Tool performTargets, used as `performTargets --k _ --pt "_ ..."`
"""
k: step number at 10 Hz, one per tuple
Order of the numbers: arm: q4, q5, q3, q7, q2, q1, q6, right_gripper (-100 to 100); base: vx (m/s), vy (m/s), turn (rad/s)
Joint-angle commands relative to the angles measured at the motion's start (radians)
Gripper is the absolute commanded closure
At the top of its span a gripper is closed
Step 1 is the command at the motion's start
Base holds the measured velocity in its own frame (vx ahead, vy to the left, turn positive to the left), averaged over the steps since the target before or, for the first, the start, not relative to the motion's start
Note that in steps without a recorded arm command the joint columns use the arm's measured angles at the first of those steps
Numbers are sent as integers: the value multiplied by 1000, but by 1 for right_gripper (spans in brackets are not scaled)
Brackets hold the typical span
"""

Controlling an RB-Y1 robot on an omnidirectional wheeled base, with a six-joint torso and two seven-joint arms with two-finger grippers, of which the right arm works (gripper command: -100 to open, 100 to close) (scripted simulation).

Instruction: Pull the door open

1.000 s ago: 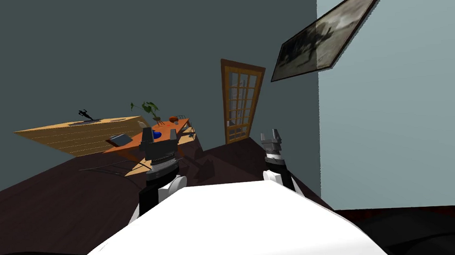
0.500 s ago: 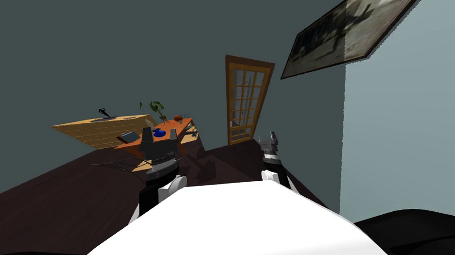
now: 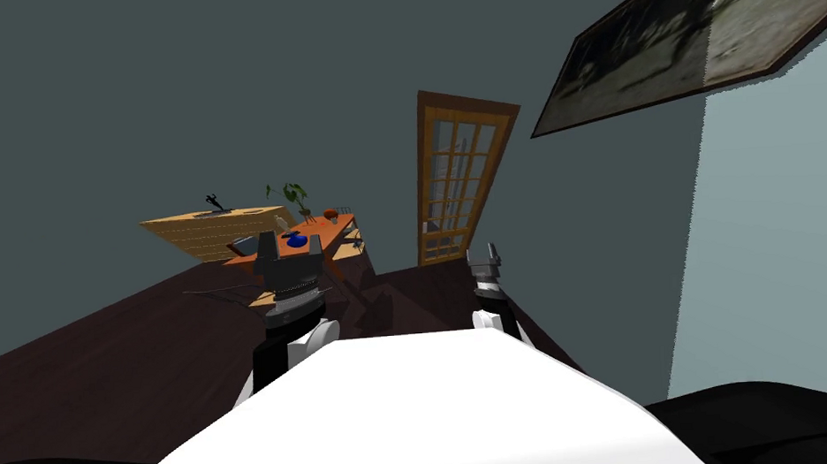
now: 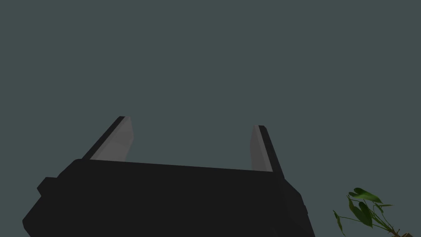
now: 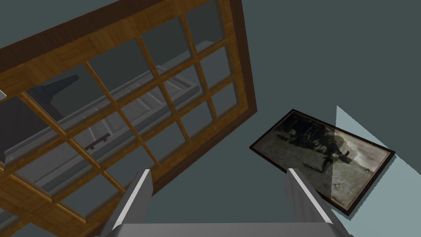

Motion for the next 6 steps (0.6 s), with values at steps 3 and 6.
performTargets --k 3,6 --pt "69 -36 6 -50 -11 -22 -21 -100 80 -29 106" --pt "127 -68 11 -93 -18 -40 -38 -100 89 -34 125"
